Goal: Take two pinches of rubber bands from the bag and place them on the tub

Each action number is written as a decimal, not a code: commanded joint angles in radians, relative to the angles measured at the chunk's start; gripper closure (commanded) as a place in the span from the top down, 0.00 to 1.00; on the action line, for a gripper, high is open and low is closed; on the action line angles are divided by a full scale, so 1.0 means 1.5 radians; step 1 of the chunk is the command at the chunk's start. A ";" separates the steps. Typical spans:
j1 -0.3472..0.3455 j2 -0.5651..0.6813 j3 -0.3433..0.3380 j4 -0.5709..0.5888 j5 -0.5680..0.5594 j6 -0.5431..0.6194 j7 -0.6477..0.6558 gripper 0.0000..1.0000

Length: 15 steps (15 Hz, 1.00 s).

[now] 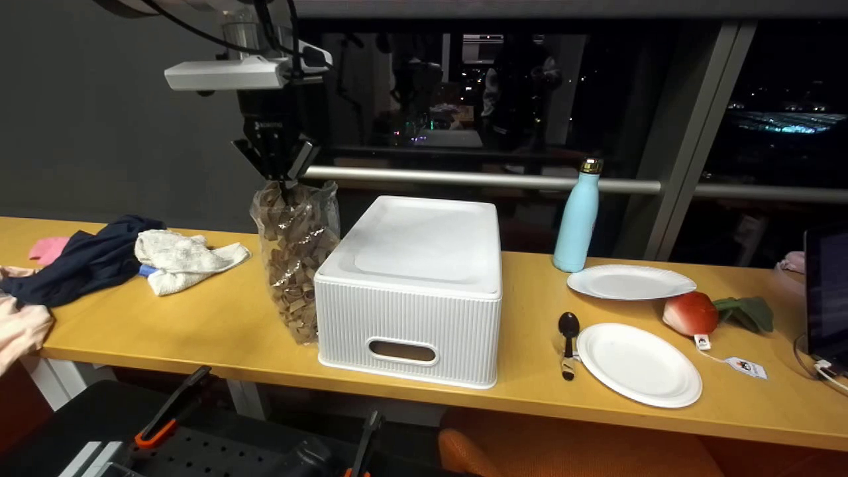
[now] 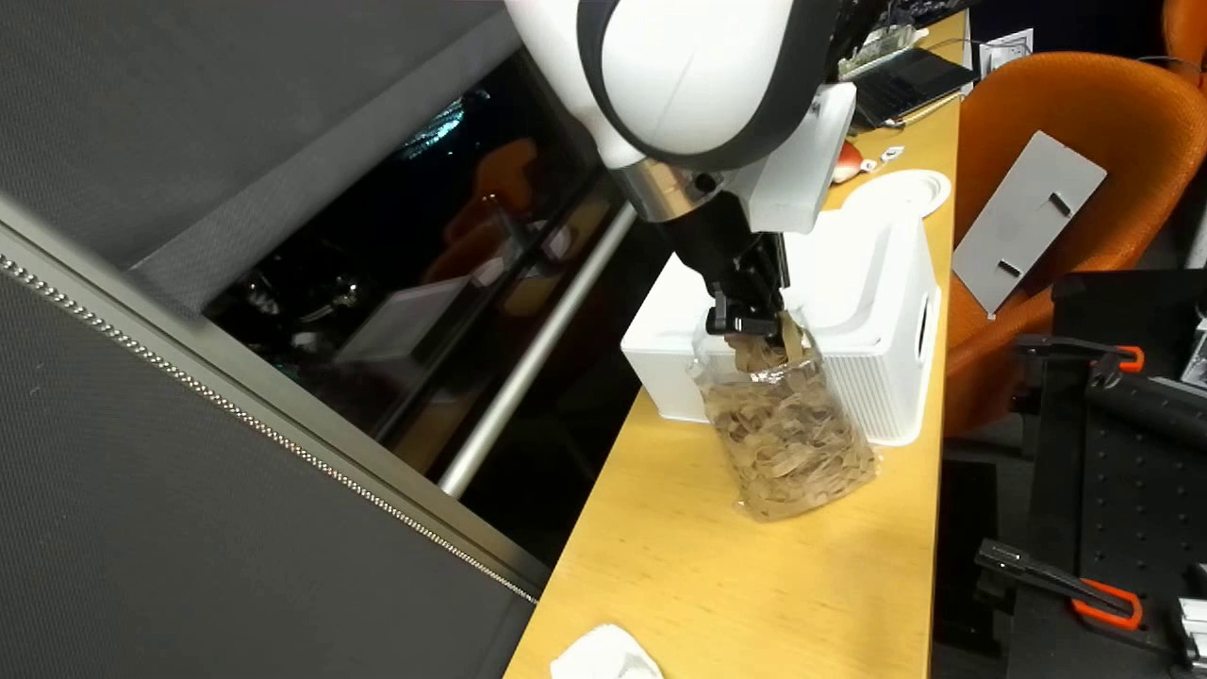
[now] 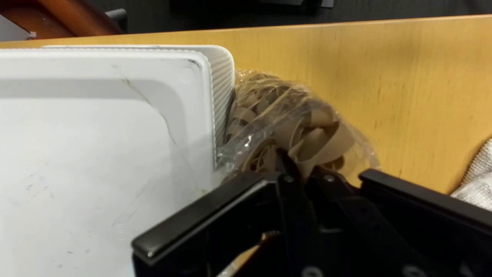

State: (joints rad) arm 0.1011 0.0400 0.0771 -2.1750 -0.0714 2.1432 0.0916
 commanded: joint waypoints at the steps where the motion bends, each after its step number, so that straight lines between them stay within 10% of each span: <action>1: -0.008 -0.059 -0.003 -0.030 -0.037 -0.034 0.034 0.01; 15: -0.052 -0.062 -0.021 0.006 -0.136 -0.050 0.034 0.01</action>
State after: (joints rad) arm 0.0261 -0.0363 0.0512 -2.1945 -0.2230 2.1011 0.1254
